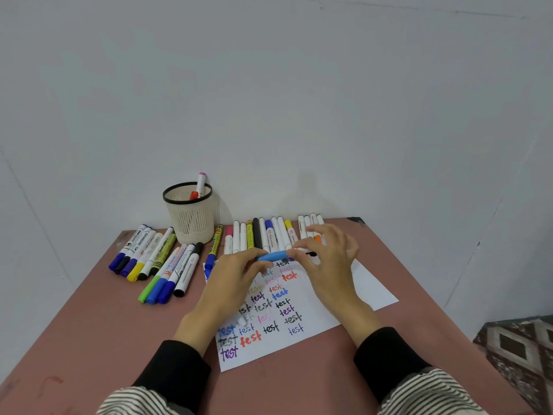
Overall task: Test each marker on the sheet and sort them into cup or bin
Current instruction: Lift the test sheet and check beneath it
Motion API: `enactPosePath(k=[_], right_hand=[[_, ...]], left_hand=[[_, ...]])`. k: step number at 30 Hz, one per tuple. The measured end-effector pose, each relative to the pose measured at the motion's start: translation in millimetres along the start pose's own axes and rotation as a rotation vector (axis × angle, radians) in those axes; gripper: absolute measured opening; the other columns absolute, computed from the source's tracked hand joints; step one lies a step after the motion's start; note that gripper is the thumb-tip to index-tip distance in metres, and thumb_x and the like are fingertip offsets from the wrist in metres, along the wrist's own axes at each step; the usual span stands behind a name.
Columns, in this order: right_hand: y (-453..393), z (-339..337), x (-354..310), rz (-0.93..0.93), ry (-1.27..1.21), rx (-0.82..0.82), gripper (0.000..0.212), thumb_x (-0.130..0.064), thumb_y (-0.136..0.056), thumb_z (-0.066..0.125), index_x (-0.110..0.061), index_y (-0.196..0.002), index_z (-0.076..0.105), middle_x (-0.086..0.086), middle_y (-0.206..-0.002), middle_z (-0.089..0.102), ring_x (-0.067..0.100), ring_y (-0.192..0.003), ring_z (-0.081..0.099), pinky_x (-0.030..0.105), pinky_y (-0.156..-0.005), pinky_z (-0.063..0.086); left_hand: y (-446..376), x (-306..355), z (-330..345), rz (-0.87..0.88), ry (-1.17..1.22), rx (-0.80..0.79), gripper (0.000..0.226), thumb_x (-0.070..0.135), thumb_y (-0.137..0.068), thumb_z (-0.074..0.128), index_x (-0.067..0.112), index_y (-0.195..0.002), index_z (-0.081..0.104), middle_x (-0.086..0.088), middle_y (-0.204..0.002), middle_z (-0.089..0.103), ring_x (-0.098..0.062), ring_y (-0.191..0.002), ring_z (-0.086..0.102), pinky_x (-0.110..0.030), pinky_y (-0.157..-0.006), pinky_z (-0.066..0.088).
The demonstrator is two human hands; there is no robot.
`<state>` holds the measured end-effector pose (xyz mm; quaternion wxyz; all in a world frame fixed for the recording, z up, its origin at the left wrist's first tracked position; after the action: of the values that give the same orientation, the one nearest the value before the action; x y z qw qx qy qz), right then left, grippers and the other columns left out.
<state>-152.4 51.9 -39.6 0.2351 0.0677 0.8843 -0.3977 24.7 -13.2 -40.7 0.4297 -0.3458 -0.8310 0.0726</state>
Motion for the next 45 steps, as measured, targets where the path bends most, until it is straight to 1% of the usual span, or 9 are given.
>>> enactPosePath(k=[3,5,9,15,23,27,34,39,45], right_hand=[[2,0,-6,-0.235,0.091,0.0,0.026,-0.044,-0.093,0.055,-0.023,-0.086,0.067,-0.01,-0.087,0.065,0.009,-0.097,0.054,0.04,-0.101,0.03],[5,2,-10,-0.383,0.207,-0.009,0.009,-0.026,-0.09,0.066,-0.019,-0.085,0.065,-0.004,-0.072,0.064,0.015,-0.067,0.056,0.032,-0.065,0.054],[7,5,-12,-0.31,0.224,-0.181,0.046,-0.047,-0.101,0.023,-0.024,-0.118,0.059,-0.004,-0.078,0.065,0.014,-0.05,0.053,0.03,-0.042,0.044],[9,3,-14,-0.331,0.307,-0.152,0.036,-0.049,-0.099,0.03,-0.031,-0.106,0.062,-0.007,-0.063,0.057,0.01,-0.046,0.049,0.023,-0.041,0.029],[11,4,-19,-0.351,0.405,-0.179,0.027,-0.036,-0.097,0.034,-0.024,-0.094,0.058,-0.008,-0.063,0.055,0.011,-0.043,0.044,0.02,-0.041,0.011],[11,1,-18,-0.218,0.322,-0.322,0.03,-0.038,-0.105,0.028,-0.024,-0.118,0.05,-0.006,-0.096,0.061,0.015,-0.069,0.055,0.03,-0.057,0.036],[9,-58,18,0.207,0.169,-0.172,0.028,-0.02,-0.104,0.03,-0.012,-0.117,0.054,-0.001,-0.089,0.055,0.023,-0.077,0.054,0.037,-0.064,0.04],[27,-140,73,0.447,0.163,0.014,0.03,-0.018,-0.104,0.028,-0.012,-0.116,0.055,0.004,-0.101,0.058,0.023,-0.082,0.054,0.033,-0.067,0.037],[87,-206,168,0.737,0.109,0.097,0.025,-0.009,-0.1,0.035,-0.001,-0.111,0.056,0.012,-0.093,0.058,0.025,-0.074,0.052,0.031,-0.058,0.037]], left_hand=[[0,-2,0,-0.024,0.036,-0.002,0.023,0.034,-0.095,0.056,0.029,-0.116,0.067,0.014,-0.077,0.067,-0.006,-0.071,0.054,-0.015,-0.062,0.037],[-1,-4,0,-0.027,0.036,0.002,0.029,0.029,-0.098,0.052,0.029,-0.126,0.062,0.017,-0.084,0.068,0.003,-0.081,0.057,-0.011,-0.071,0.039],[-2,-7,-2,-0.022,-0.007,-0.003,0.03,0.025,-0.101,0.047,0.03,-0.128,0.058,0.01,-0.097,0.067,-0.003,-0.091,0.061,-0.027,-0.086,0.05],[0,-5,-1,-0.044,0.054,-0.007,0.009,0.028,-0.099,0.049,0.027,-0.105,0.055,0.018,-0.097,0.068,0.005,-0.094,0.062,-0.022,-0.082,0.05],[1,-5,1,-0.044,-0.027,-0.025,0.012,0.032,-0.099,0.048,0.028,-0.106,0.057,0.016,-0.097,0.068,-0.001,-0.091,0.061,-0.034,-0.082,0.052],[3,2,-1,-0.043,-0.092,0.033,0.02,0.034,-0.099,0.048,0.029,-0.117,0.056,0.016,-0.102,0.065,-0.002,-0.096,0.058,-0.033,-0.083,0.051],[11,46,35,-0.013,-0.091,0.177,0.02,0.022,-0.102,0.045,0.023,-0.116,0.059,0.009,-0.109,0.063,-0.007,-0.1,0.054,-0.022,-0.082,0.044],[9,108,114,0.119,-0.155,0.048,0.023,0.017,-0.099,0.046,0.018,-0.117,0.059,0.0,-0.115,0.063,-0.02,-0.106,0.054,-0.038,-0.088,0.045],[9,170,204,0.122,-0.319,-0.171,0.037,0.033,-0.101,0.037,0.017,-0.131,0.051,-0.002,-0.14,0.049,-0.024,-0.136,0.034,-0.043,-0.11,0.024]])
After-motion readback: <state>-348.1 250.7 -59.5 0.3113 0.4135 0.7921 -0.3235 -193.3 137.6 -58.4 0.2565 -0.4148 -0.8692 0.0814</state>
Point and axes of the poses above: each hand's wrist, its own y-axis away from the middle knuckle, its own z-axis out of the palm, x = y × z, the point moved 2 cm from there along -y, towards the middle knuckle
